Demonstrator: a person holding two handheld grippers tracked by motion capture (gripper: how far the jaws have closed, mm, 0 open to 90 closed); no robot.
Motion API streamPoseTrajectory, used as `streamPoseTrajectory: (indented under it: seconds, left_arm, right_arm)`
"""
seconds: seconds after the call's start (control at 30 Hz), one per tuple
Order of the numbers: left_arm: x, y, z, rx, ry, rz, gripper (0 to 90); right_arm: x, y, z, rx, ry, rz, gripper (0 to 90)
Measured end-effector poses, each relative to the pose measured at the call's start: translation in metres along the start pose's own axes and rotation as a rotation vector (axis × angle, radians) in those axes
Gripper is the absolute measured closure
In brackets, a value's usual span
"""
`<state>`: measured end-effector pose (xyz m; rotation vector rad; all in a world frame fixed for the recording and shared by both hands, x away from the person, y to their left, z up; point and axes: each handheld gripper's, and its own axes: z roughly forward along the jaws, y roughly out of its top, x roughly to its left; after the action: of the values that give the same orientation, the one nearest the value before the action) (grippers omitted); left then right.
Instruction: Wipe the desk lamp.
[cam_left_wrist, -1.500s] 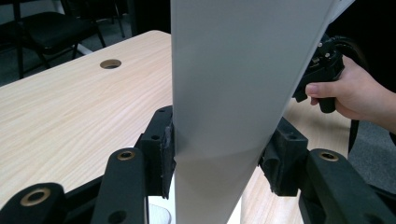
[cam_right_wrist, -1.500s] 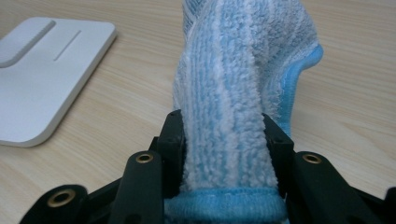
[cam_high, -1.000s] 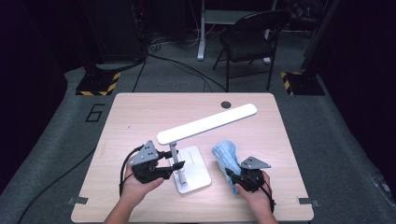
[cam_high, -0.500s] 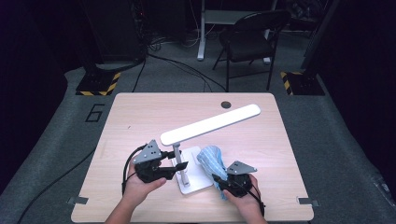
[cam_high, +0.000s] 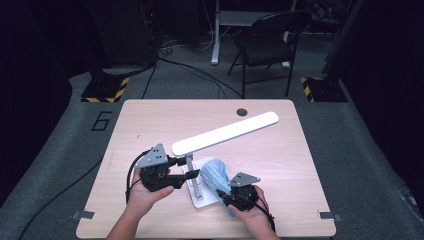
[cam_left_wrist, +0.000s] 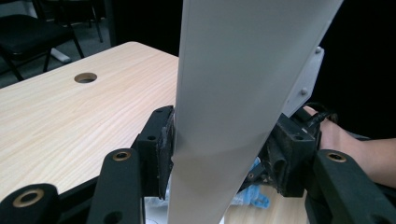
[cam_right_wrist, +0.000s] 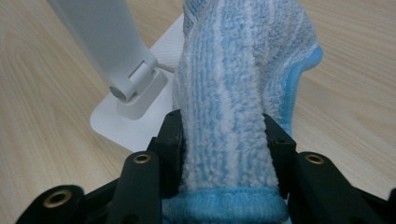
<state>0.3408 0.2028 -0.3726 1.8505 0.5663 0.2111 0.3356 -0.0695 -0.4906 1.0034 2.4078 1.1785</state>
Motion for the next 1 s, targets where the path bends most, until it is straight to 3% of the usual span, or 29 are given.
streamPoseTrajectory:
  seconds: [0.1,0.23,0.33,0.5,0.73,1.0]
  left_arm:
    - [0.001,0.003,-0.001,0.011,0.004,0.037,48.9]
    - [0.000,0.009,-0.001,0.027,-0.003,0.056,49.8]
    - [-0.001,0.011,0.000,0.021,-0.001,0.047,50.2]
    - [0.000,0.008,0.000,-0.006,0.002,0.029,50.4]
    - [-0.001,0.007,0.000,-0.012,0.004,0.036,50.8]
    - [-0.002,0.007,0.000,-0.009,0.011,0.045,51.1]
  right_arm:
    - [0.003,0.001,0.005,0.018,0.008,-0.002,56.0]
    - [0.004,0.001,0.010,0.030,0.003,-0.025,49.4]
    - [0.007,0.002,0.007,0.007,-0.001,-0.022,45.4]
    - [0.011,0.005,0.005,-0.022,-0.026,-0.066,44.5]
    - [0.016,0.004,0.013,-0.008,-0.030,-0.078,58.7]
    - [0.009,0.004,0.018,0.004,0.001,-0.051,61.8]
